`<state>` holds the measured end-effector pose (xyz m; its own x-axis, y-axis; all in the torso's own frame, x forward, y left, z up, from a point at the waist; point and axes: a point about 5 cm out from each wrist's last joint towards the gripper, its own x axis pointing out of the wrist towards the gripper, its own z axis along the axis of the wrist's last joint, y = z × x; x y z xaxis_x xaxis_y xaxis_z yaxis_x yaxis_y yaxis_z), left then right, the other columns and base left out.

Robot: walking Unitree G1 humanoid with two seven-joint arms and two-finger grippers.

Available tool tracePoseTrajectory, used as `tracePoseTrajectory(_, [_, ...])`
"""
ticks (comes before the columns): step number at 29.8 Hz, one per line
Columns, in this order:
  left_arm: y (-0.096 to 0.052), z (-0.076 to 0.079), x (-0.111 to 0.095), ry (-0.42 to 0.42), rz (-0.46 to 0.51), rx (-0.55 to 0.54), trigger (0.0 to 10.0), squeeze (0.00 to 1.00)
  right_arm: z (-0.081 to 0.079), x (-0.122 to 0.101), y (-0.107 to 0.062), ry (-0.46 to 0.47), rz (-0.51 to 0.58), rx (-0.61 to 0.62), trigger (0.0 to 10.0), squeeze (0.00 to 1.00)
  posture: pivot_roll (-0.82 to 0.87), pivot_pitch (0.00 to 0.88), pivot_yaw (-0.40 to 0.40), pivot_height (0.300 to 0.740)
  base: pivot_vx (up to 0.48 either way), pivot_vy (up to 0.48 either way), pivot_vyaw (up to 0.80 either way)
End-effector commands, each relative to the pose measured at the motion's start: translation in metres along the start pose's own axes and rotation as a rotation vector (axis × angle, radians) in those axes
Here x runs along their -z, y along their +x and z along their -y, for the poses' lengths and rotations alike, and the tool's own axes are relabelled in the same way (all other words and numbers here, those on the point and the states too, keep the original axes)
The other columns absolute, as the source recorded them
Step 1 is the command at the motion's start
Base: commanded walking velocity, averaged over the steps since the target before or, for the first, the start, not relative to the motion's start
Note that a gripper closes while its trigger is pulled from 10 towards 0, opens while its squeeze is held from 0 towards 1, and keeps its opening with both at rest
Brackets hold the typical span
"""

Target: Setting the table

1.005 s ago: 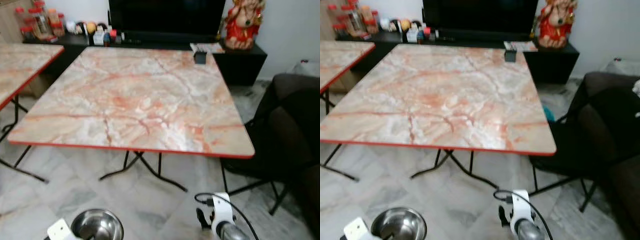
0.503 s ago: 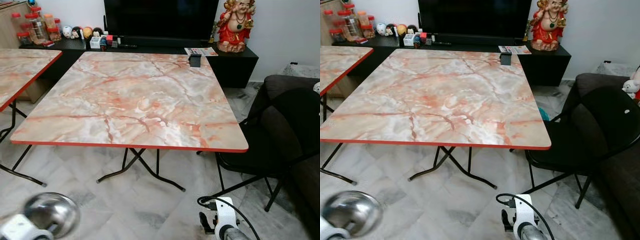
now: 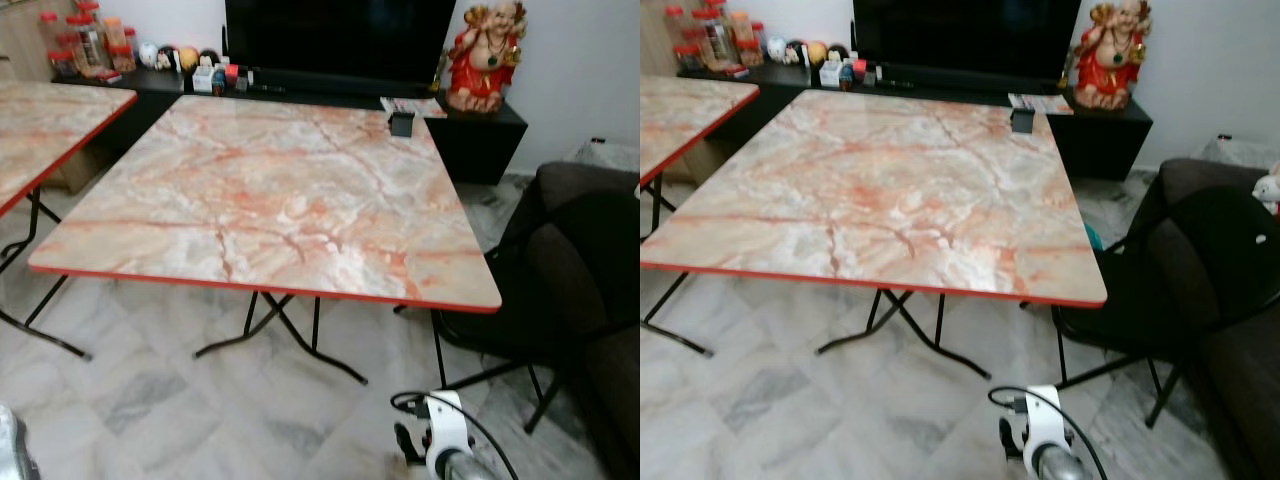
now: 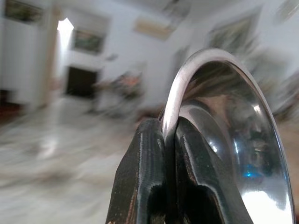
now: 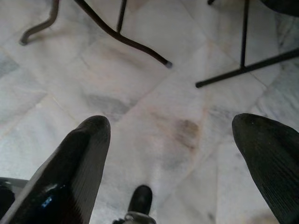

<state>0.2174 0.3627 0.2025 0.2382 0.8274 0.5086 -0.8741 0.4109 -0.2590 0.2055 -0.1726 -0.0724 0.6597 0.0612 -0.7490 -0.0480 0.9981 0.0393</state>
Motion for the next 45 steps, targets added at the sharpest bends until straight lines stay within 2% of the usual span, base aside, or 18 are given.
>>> tracePoseTrajectory(1, [-0.007, 0.025, 0.000, -0.124, -0.072, 0.107, 10.0, 0.00, 0.002, -0.002, 0.000, -0.001, 0.000, 0.007, 10.0, 0.00, 0.11, 0.000, -0.051, 0.732, 0.000, 0.000, 0.00])
tracePoseTrajectory(2, [-0.007, 0.025, 0.000, -0.124, -0.072, 0.107, 10.0, 0.00, 0.002, -0.002, 0.000, -0.001, 0.000, 0.007, 10.0, 0.00, 0.11, 0.000, -0.051, 0.732, 0.000, 0.000, 0.00])
tracePoseTrajectory(3, [-0.015, 0.049, -0.001, -0.261, -0.171, 0.211, 10.0, 0.00, 0.002, -0.002, 0.000, 0.004, 0.001, 0.008, 10.0, 0.00, 0.11, 0.000, -0.048, 0.732, 0.000, 0.000, 0.00])
tracePoseTrajectory(5, [-0.030, 0.076, -0.008, -0.428, -0.262, 0.366, 10.0, 0.00, 0.002, -0.002, 0.000, 0.019, 0.010, 0.010, 10.0, 0.00, 0.10, 0.000, -0.042, 0.732, 0.000, 0.000, 0.00])
tracePoseTrajectory(6, [-0.043, 0.090, -0.009, -0.513, -0.355, 0.482, 10.0, 0.00, 0.002, -0.002, 0.000, 0.026, 0.015, 0.012, 10.0, 0.00, 0.10, 0.000, -0.041, 0.732, 0.000, 0.000, 0.00])
tracePoseTrajectory(9, [-0.062, 0.097, -0.004, -0.583, -0.462, 0.581, 10.0, 0.00, 0.003, -0.001, 0.000, 0.023, 0.010, 0.016, 10.0, 0.00, 0.09, 0.000, -0.039, 0.732, 0.000, 0.000, 0.00])
tracePoseTrajectory(10, [-0.082, 0.102, 0.003, -0.603, -0.564, 0.649, 10.0, 0.00, 0.004, 0.000, -0.001, 0.023, 0.009, 0.021, 10.0, 0.00, 0.10, 0.000, -0.040, 0.732, 0.000, 0.000, 0.00])
tracePoseTrajectory(13, [-0.107, 0.104, 0.015, -0.531, -0.638, 0.734, 10.0, 0.00, 0.006, 0.002, -0.001, 0.021, 0.006, 0.026, 10.0, 0.00, 0.09, 0.000, -0.039, 0.732, 0.000, 0.000, 0.00])
tracePoseTrajectory(16, [-0.133, 0.106, 0.028, -0.504, -0.736, 0.749, 10.0, 0.00, 0.007, 0.001, -0.002, 0.025, 0.010, 0.032, 10.0, 0.00, 0.09, 0.000, -0.035, 0.732, 0.000, 0.000, 0.00])
tracePoseTrajectory(19, [-0.139, 0.107, 0.031, -0.503, -0.771, 0.754, 10.0, 0.00, 0.007, 0.000, -0.001, 0.026, 0.014, 0.032, 10.0, 0.00, 0.09, 0.000, -0.035, 0.732, 0.000, 0.000, 0.00])
tracePoseTrajectory(20, [-0.146, 0.112, 0.030, -0.519, -0.800, 0.776, 10.0, 0.00, 0.007, -0.001, -0.001, 0.031, 0.021, 0.034, 10.0, 0.00, 0.08, 0.000, -0.032, 0.732, 0.304, 0.000, 0.00])
tracePoseTrajectory(21, [-0.146, 0.112, 0.030, -0.519, -0.800, 0.776, 10.0, 0.00, 0.007, -0.001, -0.001, 0.031, 0.021, 0.034, 10.0, 0.00, 0.08, 0.000, -0.032, 0.732, 0.304, 0.000, 0.00])
tracePoseTrajectory(22, [-0.164, 0.125, 0.027, -0.521, -0.832, 0.830, 10.0, 0.00, 0.006, -0.003, -0.001, 0.034, 0.030, 0.035, 10.0, 0.00, 0.08, 0.000, -0.032, 0.732, 0.386, 0.000, 0.00])
tracePoseTrajectory(23, [-0.164, 0.125, 0.027, -0.521, -0.832, 0.830, 10.0, 0.00, 0.006, -0.003, -0.001, 0.034, 0.030, 0.035, 10.0, 0.00, 0.08, 0.000, -0.032, 0.732, 0.386, 0.000, 0.00])
tracePoseTrajectory(25, [-0.177, 0.135, 0.023, -0.519, -0.842, 0.893, 10.0, 0.00, 0.006, -0.003, -0.001, 0.034, 0.025, 0.040, 10.0, 0.00, 0.07, 0.000, -0.024, 0.732, 0.401, 0.000, 0.00])
tracePoseTrajectory(39, [-0.179, 0.144, 0.017, -0.536, -0.825, 0.921, 10.0, 0.00, 0.010, 0.001, -0.002, 0.032, 0.023, 0.047, 10.0, 0.00, 0.06, 0.004, -0.017, 0.732, 0.415, 0.000, -0.13])
tracePoseTrajectory(45, [-0.177, 0.145, 0.015, -0.544, -0.815, 0.914, 10.0, 0.00, 0.009, -0.001, -0.002, -0.025, 0.036, 0.042, 10.0, 0.00, 0.07, 0.000, -0.017, 0.732, 0.422, 0.000, 0.27])
